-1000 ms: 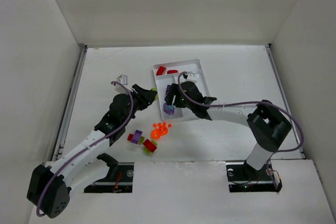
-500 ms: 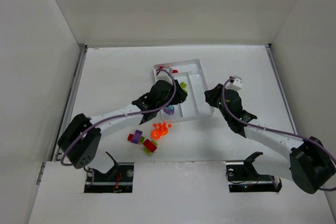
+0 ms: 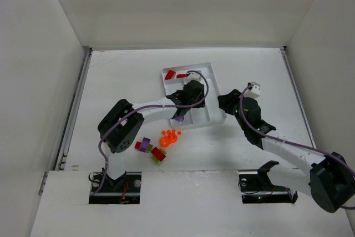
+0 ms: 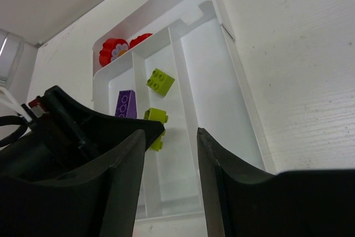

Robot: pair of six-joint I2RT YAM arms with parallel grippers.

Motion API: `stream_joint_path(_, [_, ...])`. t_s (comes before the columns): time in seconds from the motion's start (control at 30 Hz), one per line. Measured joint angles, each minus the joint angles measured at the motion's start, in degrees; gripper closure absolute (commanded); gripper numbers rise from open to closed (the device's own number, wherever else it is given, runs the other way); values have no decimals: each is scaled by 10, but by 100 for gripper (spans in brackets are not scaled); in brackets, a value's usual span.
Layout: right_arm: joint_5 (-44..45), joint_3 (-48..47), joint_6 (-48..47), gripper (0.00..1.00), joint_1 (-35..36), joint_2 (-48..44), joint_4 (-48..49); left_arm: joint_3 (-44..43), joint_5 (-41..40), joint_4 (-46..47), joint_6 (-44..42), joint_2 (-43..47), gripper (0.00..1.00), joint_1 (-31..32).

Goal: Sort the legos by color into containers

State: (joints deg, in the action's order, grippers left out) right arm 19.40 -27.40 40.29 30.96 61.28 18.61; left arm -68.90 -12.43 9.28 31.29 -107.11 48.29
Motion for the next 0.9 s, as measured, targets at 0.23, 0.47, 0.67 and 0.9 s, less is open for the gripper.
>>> stream_joint_path(0.23, [-4,2,0,43,-2,1,0,-24,-23,-20,-22,-16,51,3])
stream_joint_path(0.47, [-4,2,-1,47,-1,4,0,-32,-17,-23,-30,-9,45,-2])
stream_joint_path(0.67, [-4,1,-29,68,34,5,1,21,-1,-27,-23,99,54,-22])
stream_joint_path(0.9, [-37,-31,-110,68,178,5,-8,187,-2,-21,13,377,70,-71])
